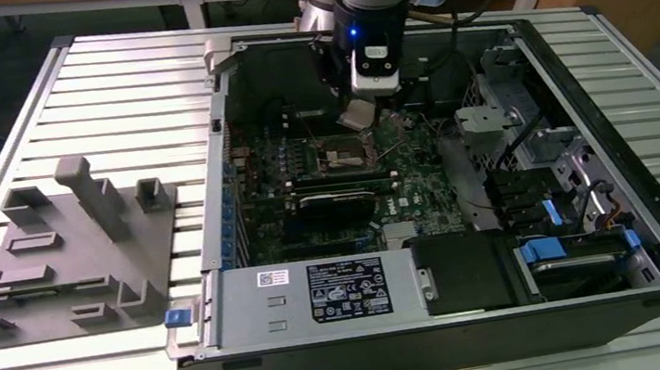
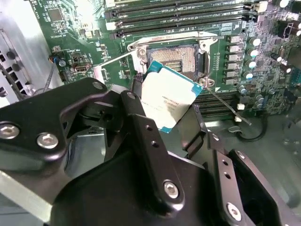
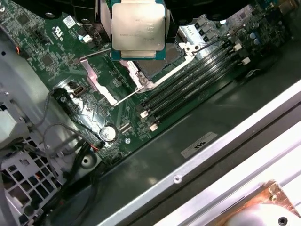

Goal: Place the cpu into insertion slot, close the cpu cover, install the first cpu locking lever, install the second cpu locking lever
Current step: 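Place the cpu into insertion slot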

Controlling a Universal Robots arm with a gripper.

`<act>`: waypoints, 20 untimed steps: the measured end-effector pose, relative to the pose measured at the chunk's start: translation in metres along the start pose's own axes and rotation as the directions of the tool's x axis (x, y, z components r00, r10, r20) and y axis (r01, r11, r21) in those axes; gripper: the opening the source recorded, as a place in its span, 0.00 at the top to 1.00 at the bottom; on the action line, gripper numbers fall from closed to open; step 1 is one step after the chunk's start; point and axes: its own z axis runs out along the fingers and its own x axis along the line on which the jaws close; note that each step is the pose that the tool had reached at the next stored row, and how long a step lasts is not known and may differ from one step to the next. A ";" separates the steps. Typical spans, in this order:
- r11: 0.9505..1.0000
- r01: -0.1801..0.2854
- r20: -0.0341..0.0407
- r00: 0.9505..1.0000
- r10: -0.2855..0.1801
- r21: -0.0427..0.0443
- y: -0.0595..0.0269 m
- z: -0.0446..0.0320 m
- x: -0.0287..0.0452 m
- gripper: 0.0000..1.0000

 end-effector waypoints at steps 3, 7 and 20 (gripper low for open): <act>1.000 0.000 0.000 1.000 0.000 0.000 0.0000 0.0001 0.0000 0.46; 1.000 -0.003 0.000 1.000 0.003 0.000 0.0000 0.0001 0.0000 0.46; 0.988 -0.155 0.013 0.988 0.155 -0.004 -0.0002 0.0024 0.0000 0.46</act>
